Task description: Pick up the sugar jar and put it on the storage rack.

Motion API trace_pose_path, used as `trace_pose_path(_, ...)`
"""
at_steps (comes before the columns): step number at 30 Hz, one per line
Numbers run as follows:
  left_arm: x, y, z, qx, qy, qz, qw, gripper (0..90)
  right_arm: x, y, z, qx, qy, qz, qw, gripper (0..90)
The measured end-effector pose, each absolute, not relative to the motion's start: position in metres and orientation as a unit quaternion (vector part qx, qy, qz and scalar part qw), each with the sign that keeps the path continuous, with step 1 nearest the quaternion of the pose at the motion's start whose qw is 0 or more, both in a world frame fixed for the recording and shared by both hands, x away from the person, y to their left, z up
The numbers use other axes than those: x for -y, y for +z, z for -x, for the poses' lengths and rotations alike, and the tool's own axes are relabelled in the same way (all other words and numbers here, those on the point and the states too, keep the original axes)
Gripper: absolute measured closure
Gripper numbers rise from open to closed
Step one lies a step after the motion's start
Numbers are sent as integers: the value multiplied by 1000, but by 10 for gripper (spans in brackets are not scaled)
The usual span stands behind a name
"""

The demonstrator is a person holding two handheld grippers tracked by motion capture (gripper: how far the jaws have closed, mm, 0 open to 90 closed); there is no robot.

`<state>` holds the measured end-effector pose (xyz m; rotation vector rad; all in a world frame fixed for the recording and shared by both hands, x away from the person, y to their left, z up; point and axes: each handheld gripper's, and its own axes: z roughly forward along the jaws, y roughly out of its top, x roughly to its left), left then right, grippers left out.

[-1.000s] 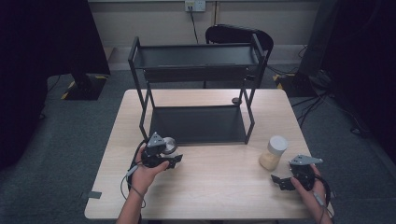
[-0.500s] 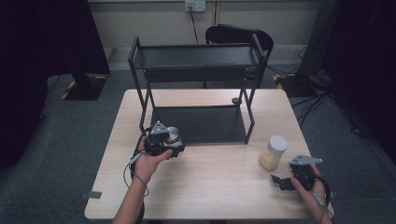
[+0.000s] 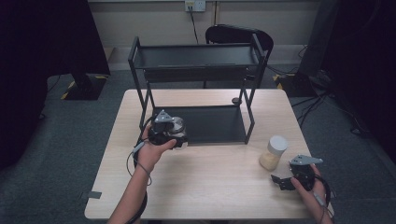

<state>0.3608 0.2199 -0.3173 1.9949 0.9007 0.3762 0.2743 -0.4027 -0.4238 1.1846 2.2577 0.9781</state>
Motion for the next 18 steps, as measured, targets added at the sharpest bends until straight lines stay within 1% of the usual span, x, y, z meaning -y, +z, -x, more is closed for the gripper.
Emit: trace_pose_path(18,-214,-287,-380,-370,152,-799,449,302,403,-424,-274,-809,351,-425,204,0)
